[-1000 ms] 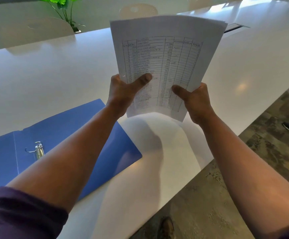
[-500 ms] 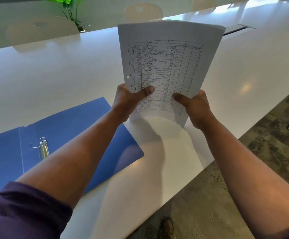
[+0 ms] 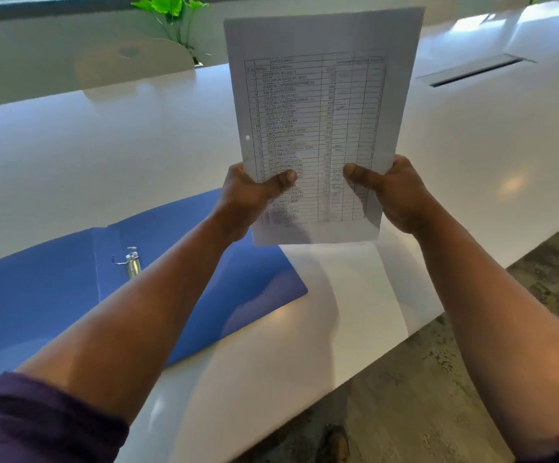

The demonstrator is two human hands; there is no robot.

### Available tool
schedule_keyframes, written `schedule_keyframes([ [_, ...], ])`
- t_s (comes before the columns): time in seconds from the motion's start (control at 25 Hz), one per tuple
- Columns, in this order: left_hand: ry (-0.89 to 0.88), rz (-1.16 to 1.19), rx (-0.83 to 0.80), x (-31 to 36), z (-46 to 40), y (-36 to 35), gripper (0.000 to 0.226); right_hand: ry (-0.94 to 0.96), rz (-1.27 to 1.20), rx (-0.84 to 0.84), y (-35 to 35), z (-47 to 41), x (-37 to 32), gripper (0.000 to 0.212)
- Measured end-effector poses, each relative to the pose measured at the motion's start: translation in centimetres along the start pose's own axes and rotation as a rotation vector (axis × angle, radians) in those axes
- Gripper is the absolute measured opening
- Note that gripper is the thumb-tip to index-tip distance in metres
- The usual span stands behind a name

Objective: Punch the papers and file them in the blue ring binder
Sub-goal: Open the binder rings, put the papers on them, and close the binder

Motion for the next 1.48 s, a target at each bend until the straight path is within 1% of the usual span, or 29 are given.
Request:
schedule_keyframes([
  [0.12,0.042,-0.01,0.025,0.6,2.8,3.9,0.031,-0.01,0.041,-0.146,-3.9,-1.2,-0.5,0.025],
  [0.2,0.103,0.006,0.053,1.0,5.2,6.7,0.034,-0.022,-0.022,-0.233,-7.1,-2.0,-0.4,0.024],
  [0.44,0.195,0.351,0.144,0.5,11.7,13.7,0.044,-0.097,-0.112,-0.409,-16.4,-2.6,-0.3,0.027],
  [0.56,0.216,0.384,0.239,0.1,14.2,15.8,0.041,-0.148,-0.124,-0.494,-19.4,-2.4,-0.1,0.028],
  [0.64,0.236,0.378,0.284,-0.1,15.2,16.5,0.039,-0.187,-0.143,-0.519,-20.6,-2.4,0.0,0.029],
  [0.72,0.257,0.367,0.315,-0.5,16.1,17.2,0.036,-0.222,-0.124,-0.532,-21.7,-2.4,0.3,0.03],
  [0.8,0.273,0.34,0.333,-1.0,16.5,17.6,0.035,-0.245,-0.064,-0.516,-22.3,-2.3,0.8,0.026],
  [0.88,0.305,0.252,0.356,-1.5,16.9,17.9,0.031,-0.236,0.017,-0.484,-22.2,-2.3,1.0,0.018],
  [1.0,0.361,0.098,0.465,-2.0,18.0,18.9,0.022,-0.224,0.113,-0.449,-21.3,-2.2,1.0,0.013],
  [1.08,0.354,-0.033,0.518,-2.2,18.6,19.5,0.03,-0.23,0.17,-0.433,-20.3,-2.1,1.1,0.013],
  [1.16,0.336,-0.198,0.537,-2.4,19.0,19.7,0.037,-0.237,0.208,-0.418,-19.5,-1.9,1.3,0.013],
  [1.28,0.327,-0.27,0.491,-3.1,19.1,19.4,0.037,-0.245,0.189,-0.384,-18.6,-1.7,1.2,0.013],
  [1.48,0.373,-0.282,0.369,-3.9,18.8,18.5,0.019,-0.244,0.2,-0.354,-18.2,-1.5,1.2,0.01],
])
Point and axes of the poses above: each hand's wrist, its own z-axis away from the middle knuckle, its own y-axis out of the back of the hand, x = y × z, the point moved 5 cm from there along -z, towards the middle knuckle, and after that the axes turned 6 degrees about -x, right-handed, at the moved point
